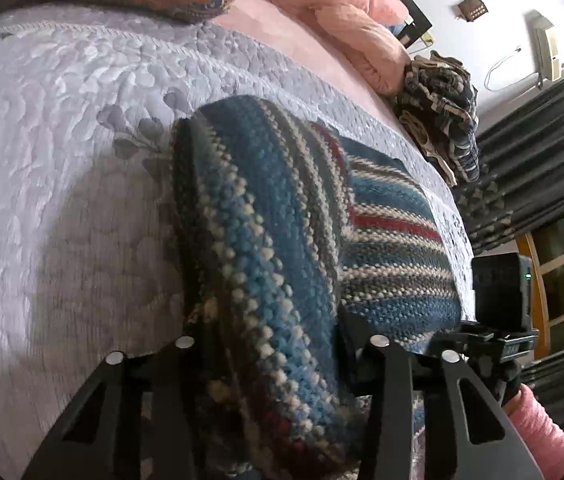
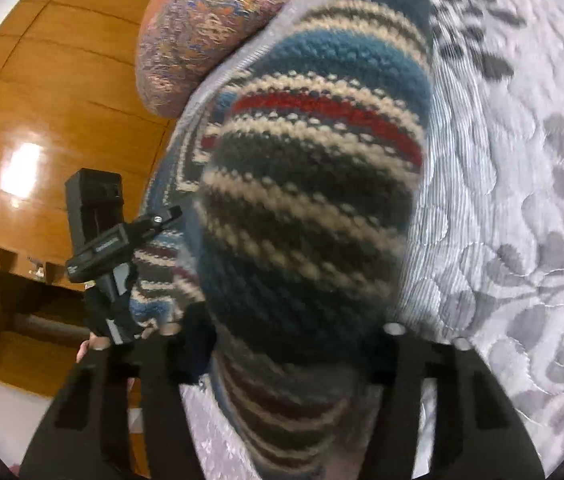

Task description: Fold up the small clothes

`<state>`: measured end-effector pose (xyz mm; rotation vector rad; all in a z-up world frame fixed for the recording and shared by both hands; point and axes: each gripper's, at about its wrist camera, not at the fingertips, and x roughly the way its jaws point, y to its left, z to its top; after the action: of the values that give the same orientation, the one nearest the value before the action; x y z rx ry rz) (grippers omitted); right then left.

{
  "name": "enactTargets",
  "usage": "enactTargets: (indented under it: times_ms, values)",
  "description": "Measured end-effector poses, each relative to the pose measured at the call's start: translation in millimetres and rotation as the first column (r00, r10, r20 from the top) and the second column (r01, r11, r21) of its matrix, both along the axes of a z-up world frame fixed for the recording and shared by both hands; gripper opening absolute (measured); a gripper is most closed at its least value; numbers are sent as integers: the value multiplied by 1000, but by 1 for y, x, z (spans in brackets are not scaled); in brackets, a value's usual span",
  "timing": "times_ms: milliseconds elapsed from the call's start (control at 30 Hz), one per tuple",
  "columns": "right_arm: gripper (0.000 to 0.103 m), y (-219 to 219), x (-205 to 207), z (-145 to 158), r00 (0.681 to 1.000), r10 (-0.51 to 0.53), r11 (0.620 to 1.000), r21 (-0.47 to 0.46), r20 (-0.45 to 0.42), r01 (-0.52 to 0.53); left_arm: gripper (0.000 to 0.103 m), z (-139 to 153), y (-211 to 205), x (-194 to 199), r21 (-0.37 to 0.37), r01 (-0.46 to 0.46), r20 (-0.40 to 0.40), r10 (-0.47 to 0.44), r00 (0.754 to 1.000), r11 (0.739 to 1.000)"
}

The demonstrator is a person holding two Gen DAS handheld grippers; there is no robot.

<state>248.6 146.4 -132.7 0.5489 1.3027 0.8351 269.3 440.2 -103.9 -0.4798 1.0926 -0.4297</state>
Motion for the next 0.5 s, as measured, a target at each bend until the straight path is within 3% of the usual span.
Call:
enactTargets:
  times_ms: [100,300,500]
  values:
    - [43,-11,-8,27,999,21,1000,-4,40,-21,39,9,-5,-16,-98,2,10,-1,1000,995]
    - [42,-63,-45,72,994,52,997,-65,99,-45,38,25,-54,-55,-223,61,69,-47,996,973]
    - [42,-132,-83,88,991,4,994,-113,133,11,38,28,-128,-74,-218,147,105,-127,986,965]
